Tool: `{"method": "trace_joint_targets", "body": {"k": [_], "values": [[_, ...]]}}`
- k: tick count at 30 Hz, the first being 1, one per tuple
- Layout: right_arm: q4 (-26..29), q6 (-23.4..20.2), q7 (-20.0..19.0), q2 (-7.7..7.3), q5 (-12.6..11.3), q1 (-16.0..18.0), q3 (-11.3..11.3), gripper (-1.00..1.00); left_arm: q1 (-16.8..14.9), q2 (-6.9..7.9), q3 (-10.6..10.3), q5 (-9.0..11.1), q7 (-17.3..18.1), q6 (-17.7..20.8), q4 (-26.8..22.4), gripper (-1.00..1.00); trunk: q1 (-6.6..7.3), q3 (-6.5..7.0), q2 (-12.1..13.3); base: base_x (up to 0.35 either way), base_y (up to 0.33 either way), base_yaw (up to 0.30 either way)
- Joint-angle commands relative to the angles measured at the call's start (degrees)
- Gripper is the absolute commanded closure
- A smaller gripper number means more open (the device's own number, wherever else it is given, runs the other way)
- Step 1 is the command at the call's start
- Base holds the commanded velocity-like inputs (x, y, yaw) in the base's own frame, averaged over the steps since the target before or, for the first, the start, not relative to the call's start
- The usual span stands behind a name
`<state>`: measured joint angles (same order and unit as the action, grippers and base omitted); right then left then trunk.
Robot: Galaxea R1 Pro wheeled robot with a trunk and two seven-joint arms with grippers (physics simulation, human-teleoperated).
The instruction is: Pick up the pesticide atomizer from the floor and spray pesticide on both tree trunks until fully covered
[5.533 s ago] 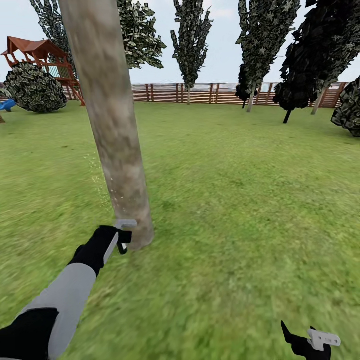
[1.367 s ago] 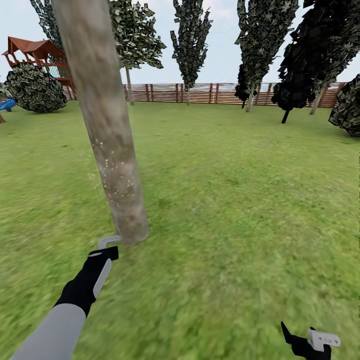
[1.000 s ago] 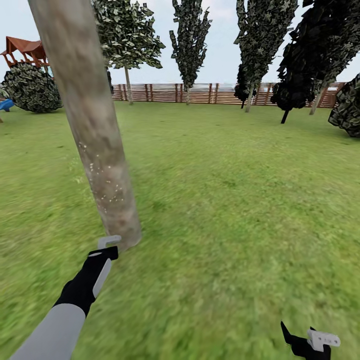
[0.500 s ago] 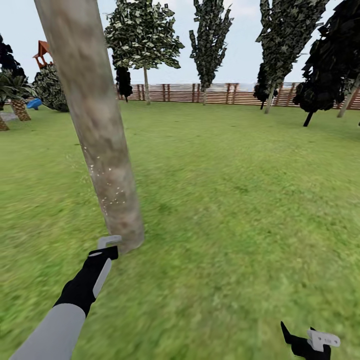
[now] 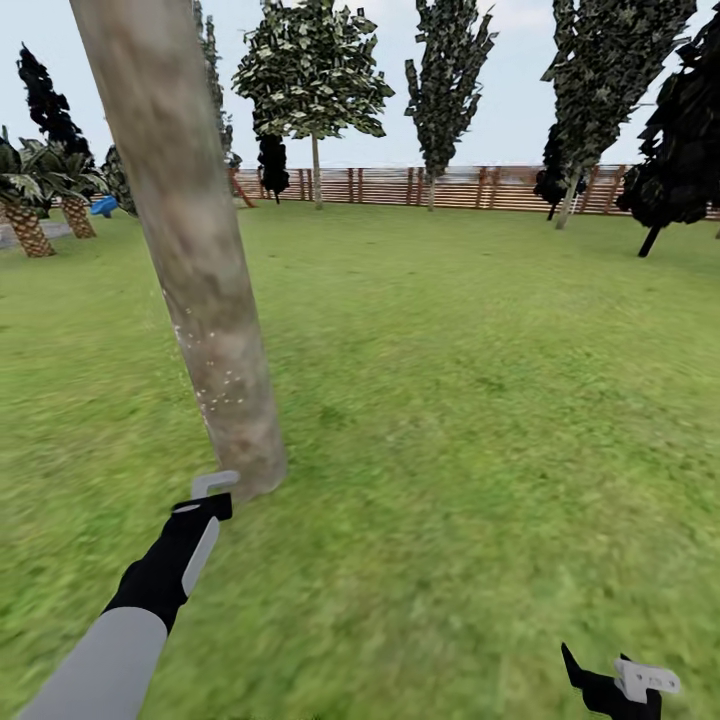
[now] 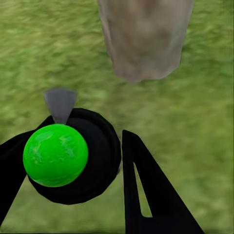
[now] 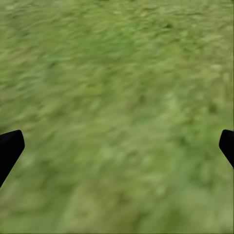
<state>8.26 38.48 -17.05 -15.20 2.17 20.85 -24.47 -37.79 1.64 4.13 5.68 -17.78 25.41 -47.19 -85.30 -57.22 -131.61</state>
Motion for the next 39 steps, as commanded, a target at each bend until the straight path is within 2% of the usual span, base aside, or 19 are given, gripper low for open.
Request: {"method": "trace_joint_targets", "body": {"k": [1,11,25,39], "values": [[0.0,0.0,0.0,0.01,0.0,0.0,0.0,-1.00,0.0,0.02,0.0,0.0,0.0,0.0,0.0,1.00,0.00,0.00,0.0,0.005,-0.275,0.275],[0.0,0.0,0.0,0.00,0.0,0.0,0.0,-1.00,0.0,0.01,-0.1,0.0,0.0,0.1,0.0,1.00,0.00,0.00,0.0,0.072,-0.275,0.271],[0.0,0.0,0.0,0.00,0.0,0.0,0.0,-1.00,0.0,-0.06,-0.1,0.0,0.0,0.1,0.0,1.00,0.00,0.00,0.0,0.017,-0.275,0.029],[0.0,0.0,0.0,0.00,-0.1,0.0,0.0,-1.00,0.0,-0.13,-0.2,0.1,0.0,0.1,-0.1,1.00,0.00,0.00,0.0,0.098,-0.263,0.239]]}}
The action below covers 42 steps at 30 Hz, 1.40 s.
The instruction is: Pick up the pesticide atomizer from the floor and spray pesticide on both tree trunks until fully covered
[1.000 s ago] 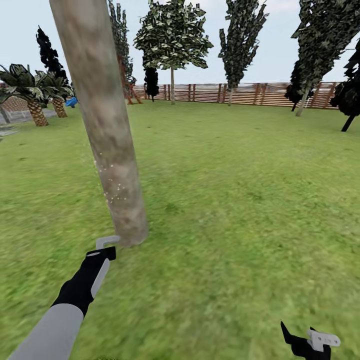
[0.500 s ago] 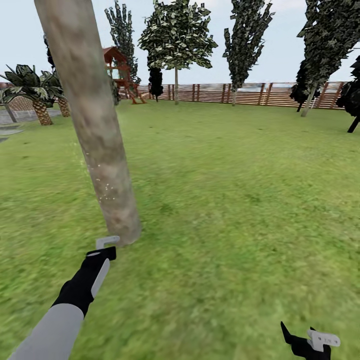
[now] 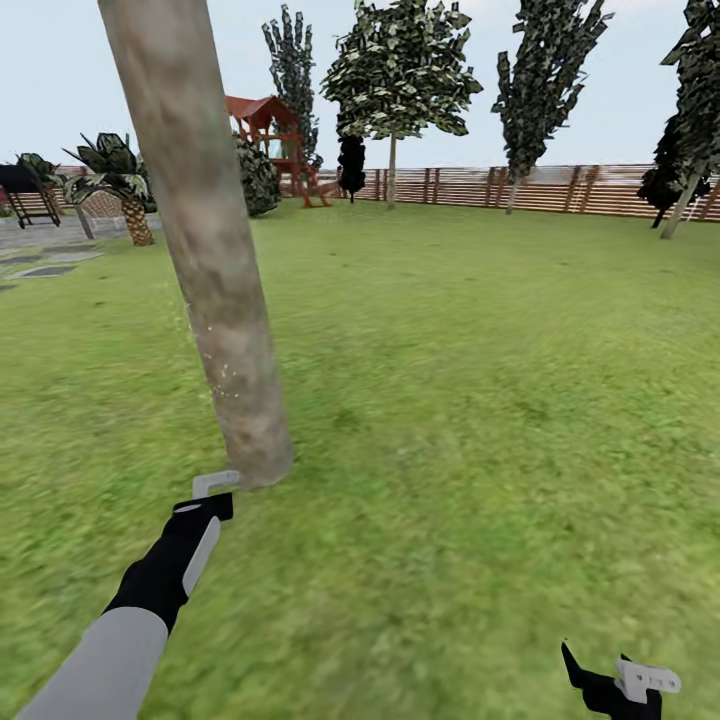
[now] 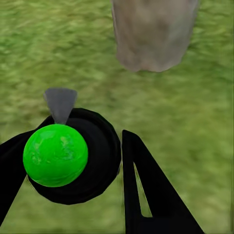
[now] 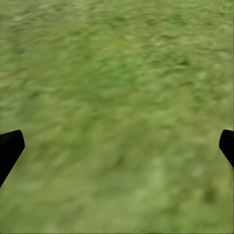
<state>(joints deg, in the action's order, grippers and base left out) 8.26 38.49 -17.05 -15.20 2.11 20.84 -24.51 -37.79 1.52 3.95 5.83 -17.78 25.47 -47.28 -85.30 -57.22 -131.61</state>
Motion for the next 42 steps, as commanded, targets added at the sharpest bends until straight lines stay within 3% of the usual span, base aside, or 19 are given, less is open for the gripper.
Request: {"method": "trace_joint_targets", "body": {"k": [1,12,42], "values": [[0.0,0.0,0.0,0.00,0.0,0.0,0.0,-1.00,0.0,-0.01,0.0,0.0,0.0,0.0,0.0,1.00,0.00,0.00,0.0,0.214,-0.219,0.057],[0.0,0.0,0.0,0.00,0.0,0.0,0.0,-1.00,0.0,-0.20,0.0,0.0,0.0,0.0,0.0,1.00,0.00,0.00,0.0,0.223,-0.212,0.018],[0.0,0.0,0.0,0.00,0.0,0.0,0.0,-1.00,0.0,-0.06,0.1,-0.1,0.0,0.1,0.1,1.00,0.00,0.00,0.0,0.157,-0.238,0.182]]}}
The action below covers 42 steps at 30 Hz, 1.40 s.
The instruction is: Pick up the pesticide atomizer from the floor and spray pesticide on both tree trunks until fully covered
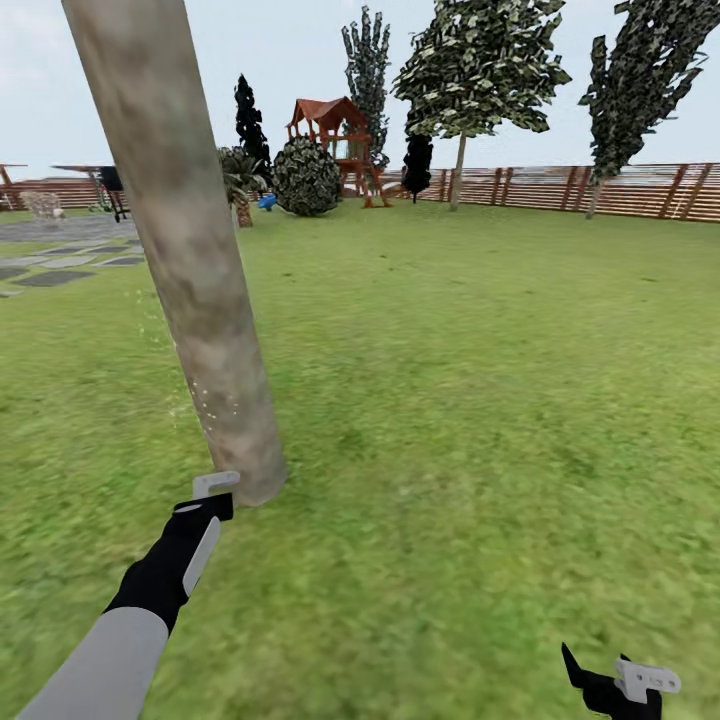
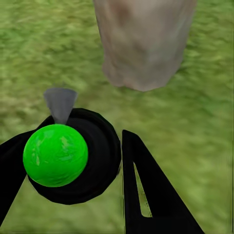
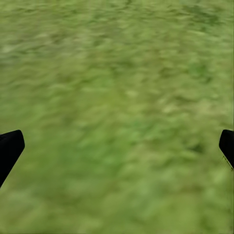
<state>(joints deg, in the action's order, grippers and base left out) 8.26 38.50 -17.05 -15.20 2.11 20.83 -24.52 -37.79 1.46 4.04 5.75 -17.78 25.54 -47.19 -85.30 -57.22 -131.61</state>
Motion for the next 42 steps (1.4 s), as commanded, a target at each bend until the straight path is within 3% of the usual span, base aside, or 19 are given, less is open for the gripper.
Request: {"method": "trace_joint_targets", "body": {"k": [1,5,8,12,14,16,19,21,24,26,28,30,32,35,40,42], "values": [[0.0,0.0,0.0,0.00,0.0,0.0,0.0,-1.00,0.0,0.02,0.0,0.0,0.0,0.0,0.0,1.00,0.00,0.00,0.0,0.068,-0.155,0.039],[0.1,0.0,0.0,-0.05,-0.1,0.0,0.0,-1.00,0.0,-0.23,-0.1,0.3,0.1,-0.3,0.9,1.00,0.00,0.00,0.0,0.010,-0.024,0.006],[0.2,0.0,0.0,-0.08,-0.1,0.0,0.0,-1.00,-0.6,-0.50,-0.1,0.5,0.2,-0.7,5.5,1.00,0.00,0.00,0.0,0.001,-0.001,0.000],[0.2,0.0,0.0,-0.09,-0.1,0.0,0.0,-1.00,-4.7,-0.85,-0.4,0.1,0.2,0.0,8.0,1.00,0.00,0.00,0.0,0.000,0.000,0.000],[0.1,0.0,0.0,-0.09,-0.1,0.0,0.0,-1.00,-6.6,-1.34,-1.5,0.1,0.1,0.1,8.1,1.00,0.00,0.00,0.0,0.000,0.000,0.000],[0.1,0.0,0.0,-0.09,-0.1,0.0,0.0,-1.00,-8.4,-1.37,-4.4,-0.1,0.0,0.4,8.0,1.00,0.00,0.00,0.0,0.000,0.000,0.000],[0.1,0.0,0.0,-0.09,-0.1,0.0,0.0,-1.00,-9.2,-0.33,-5.0,-0.1,-0.1,0.5,7.8,1.00,0.00,0.00,0.0,0.000,0.000,0.000],[0.1,0.0,0.0,-0.09,0.0,0.0,0.0,-1.00,-9.7,2.88,-5.0,0.1,0.1,0.6,7.9,1.00,0.00,0.00,0.0,0.000,0.000,0.000],[0.1,0.0,0.0,-0.09,0.0,0.0,0.0,-1.00,-9.7,4.88,-5.1,0.5,0.3,0.6,7.9,1.00,0.00,0.00,0.0,0.000,0.000,0.000],[0.1,0.0,0.0,-0.09,0.0,0.0,0.0,-1.00,-9.4,4.42,-5.3,0.5,0.3,0.6,7.6,1.00,0.00,0.00,0.0,0.000,0.000,0.000],[0.1,0.0,0.0,-0.09,0.0,0.0,0.0,-1.00,-9.3,2.54,-5.4,0.4,0.4,0.6,7.4,1.00,0.00,0.00,0.0,0.000,0.000,0.000],[0.1,0.0,0.0,-0.09,0.0,0.0,0.0,-1.00,-9.7,-0.52,-5.6,0.2,0.3,1.0,6.9,1.00,0.00,0.00,0.0,0.000,0.000,0.000],[0.1,0.0,0.0,-0.09,0.0,0.0,0.0,-1.00,-9.6,-1.81,-5.6,0.1,0.2,2.8,5.0,1.00,0.00,0.00,0.0,0.000,0.000,0.000],[0.1,0.0,0.0,-0.09,0.0,0.0,0.0,-1.00,-9.2,-1.55,-5.6,0.0,0.3,4.0,2.0,1.00,0.00,0.00,0.0,0.078,0.000,0.000],[0.1,0.0,0.0,-0.09,0.0,0.0,0.0,-1.00,-9.1,1.45,-5.1,-0.1,0.4,4.2,1.6,1.00,0.00,0.00,0.0,0.286,0.000,0.000],[0.1,0.0,0.0,-0.09,0.0,0.0,0.0,-1.00,-9.1,1.88,-5.2,-0.1,0.4,4.2,1.5,1.00,0.00,0.00,0.0,0.111,0.000,0.000]]}}
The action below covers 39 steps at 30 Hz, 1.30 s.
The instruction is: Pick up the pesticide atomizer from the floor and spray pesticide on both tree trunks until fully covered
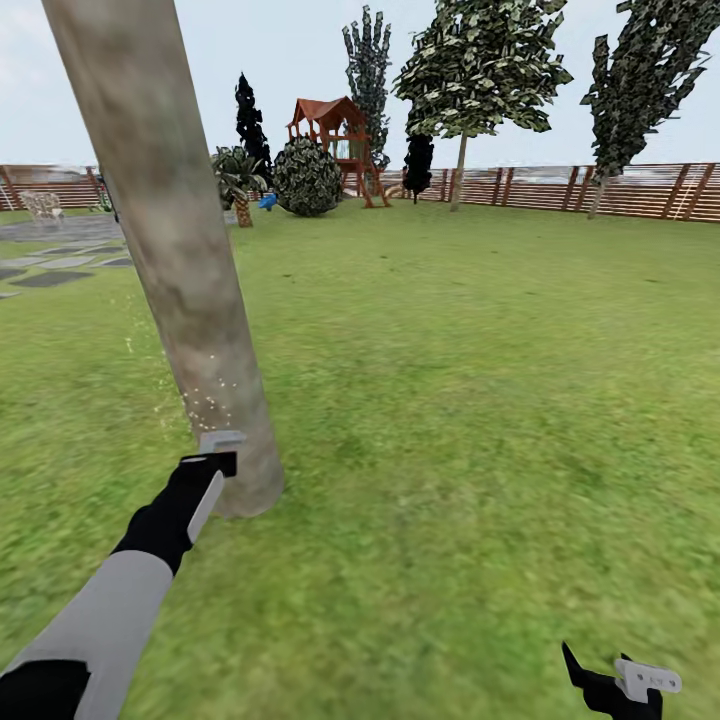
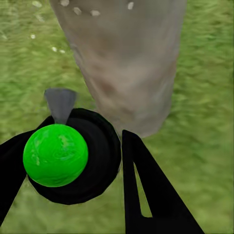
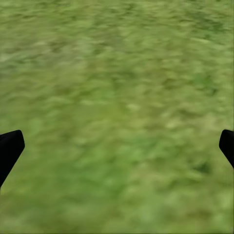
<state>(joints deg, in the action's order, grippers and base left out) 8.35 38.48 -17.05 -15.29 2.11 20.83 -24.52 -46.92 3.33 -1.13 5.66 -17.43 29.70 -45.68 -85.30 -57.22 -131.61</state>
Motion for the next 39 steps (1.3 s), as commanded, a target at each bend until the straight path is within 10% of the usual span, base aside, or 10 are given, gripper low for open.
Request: {"method": "trace_joint_targets", "body": {"k": [1,7,8,10,13,22,26,34,39], "values": [[0.0,0.0,0.0,0.00,0.0,0.0,0.0,-1.00,0.0,-0.04,-0.2,0.0,0.0,0.0,-0.1,1.00,0.00,0.00,0.0,0.055,0.000,0.000],[0.0,0.0,0.0,0.00,0.0,0.0,0.0,-1.00,-0.5,-3.04,-0.5,0.1,-0.1,2.7,-3.0,1.00,0.00,0.00,0.0,0.010,0.000,0.000],[0.0,0.0,0.0,0.00,0.0,0.0,0.0,-1.00,-0.5,-2.44,-0.1,0.4,0.1,5.5,-6.8,1.00,0.00,0.00,0.0,0.000,0.000,0.000],[0.0,0.0,0.0,0.00,0.0,0.0,0.0,-1.00,-0.1,4.33,1.7,0.8,0.4,6.5,-8.9,1.00,0.00,0.00,0.0,0.000,0.000,0.000],[0.0,0.0,0.0,0.02,0.0,0.0,0.0,-1.00,-0.1,5.09,4.0,0.8,0.5,6.5,-9.1,1.00,0.00,0.00,0.0,0.000,0.000,0.000],[0.0,0.0,0.0,0.00,0.0,0.0,0.0,-1.00,-0.9,2.99,0.5,0.6,0.4,7.6,-10.8,1.00,0.00,0.00,0.0,-0.095,0.017,0.000],[0.0,0.0,0.0,0.01,0.0,0.0,0.0,-1.00,-2.7,1.75,0.3,0.4,0.4,14.4,-16.5,1.00,0.00,0.00,0.0,-0.002,0.000,0.000],[0.0,0.0,0.0,0.00,0.0,0.0,0.0,-1.00,-3.3,6.55,4.8,0.8,0.5,15.6,-18.3,1.00,0.00,0.00,0.0,0.000,0.000,0.000],[0.0,0.0,0.0,0.00,0.0,0.0,0.0,-1.00,-3.8,3.66,3.9,0.8,0.6,19.2,-21.6,1.00,0.00,0.00,0.0,0.000,0.000,0.000]]}}
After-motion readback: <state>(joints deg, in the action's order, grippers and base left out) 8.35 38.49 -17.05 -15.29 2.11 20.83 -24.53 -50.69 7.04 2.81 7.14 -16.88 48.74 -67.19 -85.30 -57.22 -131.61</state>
